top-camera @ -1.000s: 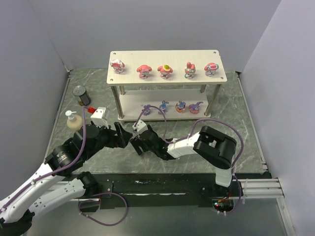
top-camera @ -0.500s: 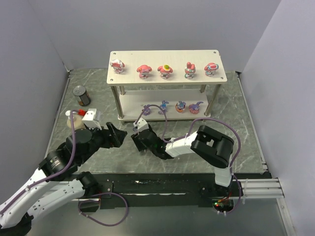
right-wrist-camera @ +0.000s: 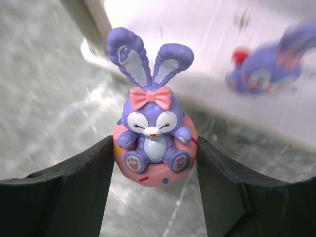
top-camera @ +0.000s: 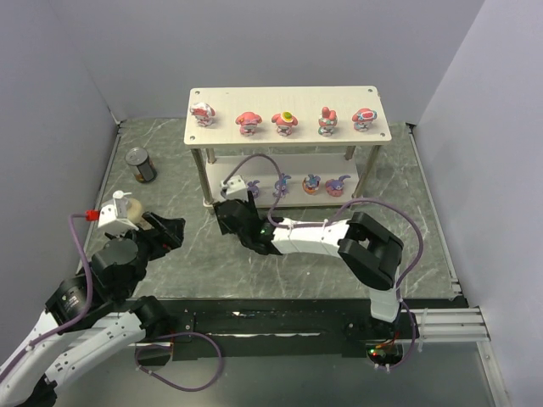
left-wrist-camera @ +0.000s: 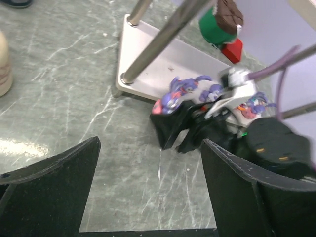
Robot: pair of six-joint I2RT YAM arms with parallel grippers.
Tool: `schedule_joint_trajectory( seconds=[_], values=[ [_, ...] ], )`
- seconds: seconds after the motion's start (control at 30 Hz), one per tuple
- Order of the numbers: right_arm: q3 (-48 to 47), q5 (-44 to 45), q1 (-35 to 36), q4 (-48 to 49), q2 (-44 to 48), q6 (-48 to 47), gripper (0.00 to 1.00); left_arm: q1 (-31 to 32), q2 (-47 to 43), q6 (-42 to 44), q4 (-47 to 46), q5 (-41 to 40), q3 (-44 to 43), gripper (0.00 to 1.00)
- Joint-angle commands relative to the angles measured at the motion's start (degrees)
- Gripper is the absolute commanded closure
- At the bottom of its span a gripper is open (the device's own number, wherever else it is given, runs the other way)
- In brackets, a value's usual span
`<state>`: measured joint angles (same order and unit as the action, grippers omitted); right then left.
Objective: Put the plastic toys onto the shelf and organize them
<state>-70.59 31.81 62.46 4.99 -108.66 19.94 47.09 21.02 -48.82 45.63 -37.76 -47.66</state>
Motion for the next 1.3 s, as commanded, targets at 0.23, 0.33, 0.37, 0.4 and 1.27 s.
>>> schedule_joint_trajectory(
  seconds=[0.23,0.33,0.37,0.4,1.27],
  values=[
    [-14.2,4.5,-2.3,-6.6,-3.1,5.4,0.62,-0.1,2.3,-2.7,2.1,-3.6,-1.5,0.1],
    [-17.6,4.9,-2.5,-8.1,-5.3,5.6,0.61,-0.1,1.7,-2.3,1.7,-3.5,-1.2,0.09],
    [-18.3,4.9,-2.6,-8.8,-6.6,6.1,0.61,0.0,1.7,-2.3,1.7,-3.5,-1.2,0.09],
    [-18.9,5.1,-2.7,-9.1,-7.0,6.9,0.61,-0.1,1.7,-2.4,1.7,-3.6,-1.2,0.09],
    [-28.9,9.6,-4.0,-11.9,-18.4,12.7,0.52,-0.1,1.9,-2.4,1.8,-4.2,-1.2,0.08]
  ],
)
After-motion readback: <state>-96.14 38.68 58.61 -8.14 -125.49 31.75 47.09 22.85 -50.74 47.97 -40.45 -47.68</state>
